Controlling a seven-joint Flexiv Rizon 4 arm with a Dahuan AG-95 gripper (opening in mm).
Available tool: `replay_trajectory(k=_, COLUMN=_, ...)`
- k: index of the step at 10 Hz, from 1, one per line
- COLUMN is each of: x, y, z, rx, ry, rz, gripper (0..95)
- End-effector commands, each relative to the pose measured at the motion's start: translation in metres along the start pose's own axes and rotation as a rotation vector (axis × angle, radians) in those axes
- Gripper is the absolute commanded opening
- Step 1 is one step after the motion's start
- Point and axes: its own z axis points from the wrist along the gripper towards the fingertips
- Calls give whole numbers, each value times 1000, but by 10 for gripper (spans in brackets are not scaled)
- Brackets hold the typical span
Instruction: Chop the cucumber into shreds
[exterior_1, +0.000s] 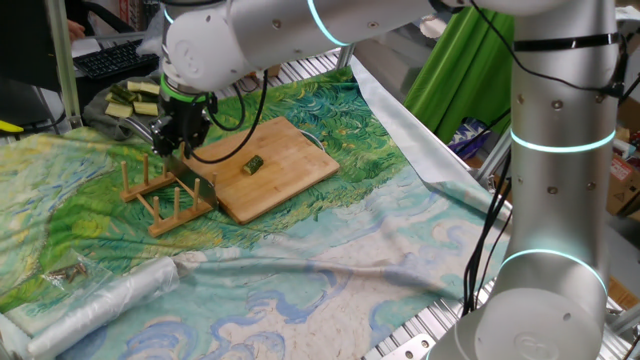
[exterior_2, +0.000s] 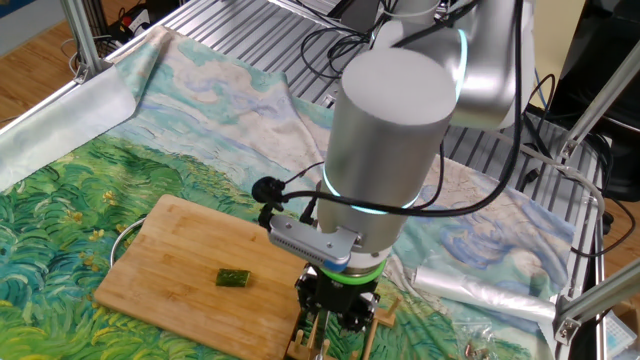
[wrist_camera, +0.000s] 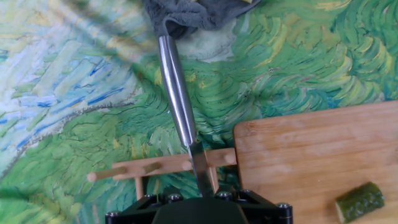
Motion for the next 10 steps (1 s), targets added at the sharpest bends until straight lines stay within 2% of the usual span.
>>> replay_trajectory(k=1, x=-2, y=0, z=6, rx=0, ry=-8, rz=-7, gripper=380)
replay_trajectory(k=7, x=-5, y=-1, z=19, rx=7, ry=-26, rz=-36, gripper=380)
replay_trajectory(k=10, x=-4, y=-1, z=22, rx=19, ry=-24, rz=-76, gripper=380)
